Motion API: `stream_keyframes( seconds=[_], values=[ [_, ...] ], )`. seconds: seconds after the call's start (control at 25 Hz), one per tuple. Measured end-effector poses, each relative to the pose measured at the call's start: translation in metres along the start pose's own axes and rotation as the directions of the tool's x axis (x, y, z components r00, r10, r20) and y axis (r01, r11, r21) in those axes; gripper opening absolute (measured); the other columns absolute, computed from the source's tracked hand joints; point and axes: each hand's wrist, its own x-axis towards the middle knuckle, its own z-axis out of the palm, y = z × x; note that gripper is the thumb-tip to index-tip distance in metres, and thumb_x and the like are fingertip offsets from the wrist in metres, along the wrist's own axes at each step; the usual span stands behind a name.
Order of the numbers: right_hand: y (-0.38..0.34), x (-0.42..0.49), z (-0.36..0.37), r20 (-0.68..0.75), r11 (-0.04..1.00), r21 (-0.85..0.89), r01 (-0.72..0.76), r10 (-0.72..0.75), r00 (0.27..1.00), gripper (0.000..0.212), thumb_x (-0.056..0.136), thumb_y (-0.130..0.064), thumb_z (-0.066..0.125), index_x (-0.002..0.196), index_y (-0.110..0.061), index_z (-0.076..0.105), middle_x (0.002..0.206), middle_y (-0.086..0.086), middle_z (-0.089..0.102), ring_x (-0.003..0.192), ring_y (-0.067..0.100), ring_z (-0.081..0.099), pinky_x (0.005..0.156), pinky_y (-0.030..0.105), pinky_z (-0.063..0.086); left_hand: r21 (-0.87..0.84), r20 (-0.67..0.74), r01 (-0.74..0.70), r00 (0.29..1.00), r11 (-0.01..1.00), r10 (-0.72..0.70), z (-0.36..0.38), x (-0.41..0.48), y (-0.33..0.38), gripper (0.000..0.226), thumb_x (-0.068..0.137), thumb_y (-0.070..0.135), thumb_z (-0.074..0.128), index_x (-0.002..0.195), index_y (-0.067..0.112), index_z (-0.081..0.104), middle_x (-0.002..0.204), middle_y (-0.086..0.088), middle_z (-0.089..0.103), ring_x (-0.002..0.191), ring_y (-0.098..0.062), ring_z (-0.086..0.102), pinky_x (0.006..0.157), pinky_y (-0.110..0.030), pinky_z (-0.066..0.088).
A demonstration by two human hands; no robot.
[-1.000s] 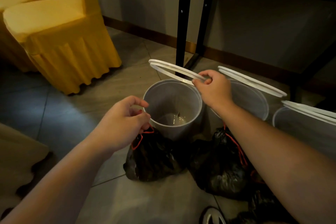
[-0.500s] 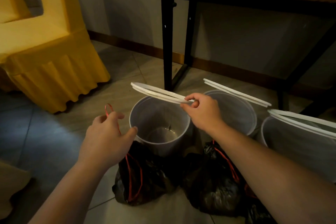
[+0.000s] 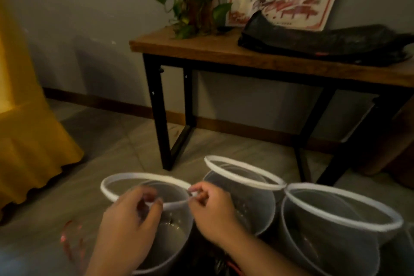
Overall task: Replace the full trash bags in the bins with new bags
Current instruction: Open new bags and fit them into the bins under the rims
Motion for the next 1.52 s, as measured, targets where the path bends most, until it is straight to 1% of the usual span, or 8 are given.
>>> stream_keyframes(
  seconds=[0.28, 0.52, 0.68, 0.84, 1.12, 1.24, 1.4, 1.52],
  values=[
    [-0.091, 0.021, -0.122, -0.054, 0.987, 0.032, -0.157, 0.158, 0.986, 0.023, 0.087, -0.038, 0.069, 0.102, -0.056, 0.068, 0.09, -0.024, 0.075, 0.077, 0.0, 0.074, 0.07, 0.022, 0.061, -0.05, 0.238, -0.037, 0.97, 0.998, 0.048, -0.005, 0.054, 0.128, 0.021, 0.09, 0.029, 0.079, 0.096, 0.045, 0.067, 0.09, 0.018, 0.071, 0.087, 0.002, 0.067, 0.079, -0.012, 0.05],
    [-0.179, 0.1, -0.321, -0.503, 0.952, -0.27, -0.142, -0.014, 0.864, 0.019, 0.091, -0.03, 0.078, 0.096, -0.044, 0.067, 0.088, -0.016, 0.068, 0.083, -0.004, 0.065, 0.066, 0.007, 0.05, -0.148, 0.297, -0.055, 0.95, 0.987, 0.097, -0.023, 0.174, 0.298, 0.007, 0.097, 0.047, 0.067, 0.103, 0.048, 0.063, 0.092, 0.017, 0.067, 0.082, 0.002, 0.066, 0.067, -0.023, 0.053],
    [-0.181, 0.148, -0.397, -0.391, 0.73, -0.625, -0.275, 0.011, 0.92, 0.041, 0.095, -0.029, 0.073, 0.133, -0.017, 0.068, 0.124, 0.002, 0.063, 0.117, 0.021, 0.058, 0.103, 0.034, 0.047, -0.116, 0.348, 0.115, 0.935, 0.987, -0.068, 0.012, 0.256, 0.363, 0.035, 0.098, 0.045, 0.069, 0.131, 0.036, 0.061, 0.111, 0.012, 0.065, 0.097, -0.011, 0.064, 0.088, -0.039, 0.059],
    [-0.169, 0.172, -0.408, -0.177, 0.566, -0.803, -0.186, 0.071, 0.982, 0.046, 0.096, -0.037, 0.069, 0.138, -0.018, 0.066, 0.13, 0.007, 0.061, 0.12, 0.028, 0.053, 0.106, 0.04, 0.047, -0.181, 0.408, 0.331, 0.882, 0.926, -0.235, 0.05, 0.284, 0.369, 0.043, 0.101, 0.036, 0.069, 0.142, 0.035, 0.057, 0.122, -0.001, 0.065, 0.104, -0.024, 0.067, 0.09, -0.044, 0.06],
    [-0.161, 0.202, -0.406, -0.177, 0.556, -0.817, -0.151, 0.008, 0.984, 0.029, 0.103, -0.034, 0.06, 0.124, -0.021, 0.076, 0.118, 0.006, 0.066, 0.114, 0.027, 0.056, 0.097, 0.042, 0.05, -0.193, 0.172, 0.343, 0.934, 0.919, -0.313, 0.06, 0.31, 0.37, 0.014, 0.101, 0.028, 0.068, 0.112, 0.032, 0.074, 0.1, 0.003, 0.072, 0.087, -0.017, 0.07, 0.071, -0.036, 0.06],
    [-0.162, 0.201, -0.408, -0.174, 0.54, -0.828, -0.151, 0.009, 0.985, 0.027, 0.103, -0.036, 0.06, 0.118, -0.021, 0.077, 0.114, 0.005, 0.067, 0.113, 0.028, 0.058, 0.094, 0.041, 0.049, -0.313, 0.196, 0.382, 0.922, 0.87, -0.334, 0.058, 0.31, 0.375, 0.01, 0.1, 0.023, 0.07, 0.101, 0.033, 0.074, 0.097, 0.006, 0.072, 0.09, -0.013, 0.072, 0.084, -0.039, 0.064],
    [-0.167, 0.198, -0.406, -0.163, 0.511, -0.842, -0.173, 0.064, 0.984, 0.049, 0.094, -0.055, 0.066, 0.135, -0.027, 0.066, 0.124, 0.004, 0.064, 0.119, 0.029, 0.057, 0.097, 0.044, 0.048, -0.48, 0.229, 0.414, 0.91, 0.774, -0.345, 0.054, 0.311, 0.389, 0.015, 0.098, 0.017, 0.071, 0.092, 0.03, 0.075, 0.096, 0.005, 0.076, 0.086, -0.01, 0.075, 0.074, -0.027, 0.064],
    [-0.171, 0.202, -0.408, -0.215, 0.568, -0.806, -0.167, -0.018, 0.976, 0.029, 0.1, -0.042, 0.062, 0.12, -0.025, 0.075, 0.113, 0.004, 0.065, 0.111, 0.028, 0.059, 0.09, 0.041, 0.046, -0.56, 0.28, 0.408, 0.913, 0.721, -0.298, 0.047, 0.312, 0.401, 0.013, 0.093, 0.014, 0.077, 0.087, 0.026, 0.078, 0.092, 0.006, 0.078, 0.084, -0.01, 0.077, 0.069, -0.021, 0.062]
  ],
)
